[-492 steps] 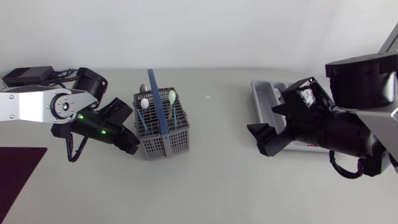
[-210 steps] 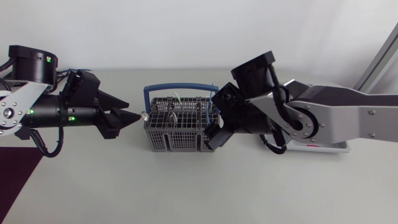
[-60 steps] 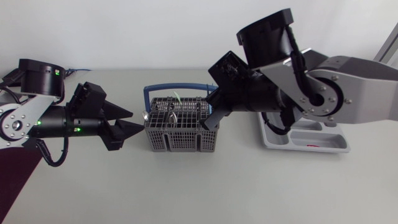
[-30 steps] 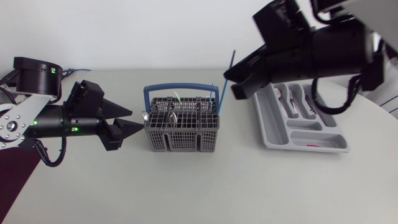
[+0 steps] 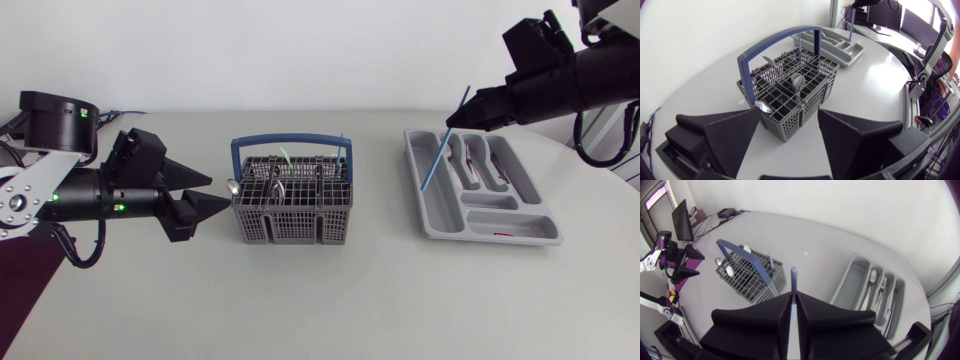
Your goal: Unload the cutlery basket into the drawer organizer.
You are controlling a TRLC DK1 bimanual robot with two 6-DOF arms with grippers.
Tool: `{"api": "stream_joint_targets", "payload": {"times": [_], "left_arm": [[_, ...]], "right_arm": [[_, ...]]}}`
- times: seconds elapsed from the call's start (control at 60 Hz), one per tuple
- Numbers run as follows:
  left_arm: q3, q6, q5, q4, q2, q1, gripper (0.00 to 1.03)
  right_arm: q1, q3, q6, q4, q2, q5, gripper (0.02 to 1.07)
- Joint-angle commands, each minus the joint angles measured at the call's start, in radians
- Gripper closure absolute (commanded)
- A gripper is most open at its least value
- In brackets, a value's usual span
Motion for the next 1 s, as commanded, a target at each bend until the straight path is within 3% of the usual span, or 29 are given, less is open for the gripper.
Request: {"api": "stream_joint_targets", "payload": {"times": [0.0,0.517,0.983], "left_arm": [[0.008,0.022,0.016,-0.006,-0.001,0.002,0.06],[-0.009,0.035,0.016,0.009,0.018,0.005,0.06],[-0.024,0.053,0.016,0.012,0.021,0.009,0.06]], "right_arm": [[-0.049,0.038,-0.014,-0.027,0.062,-0.005,0.97],[-0.142,0.125,-0.002,-0.061,0.363,0.062,0.97],[-0.152,0.280,0.070,0.045,0.640,0.097,0.94]]}}
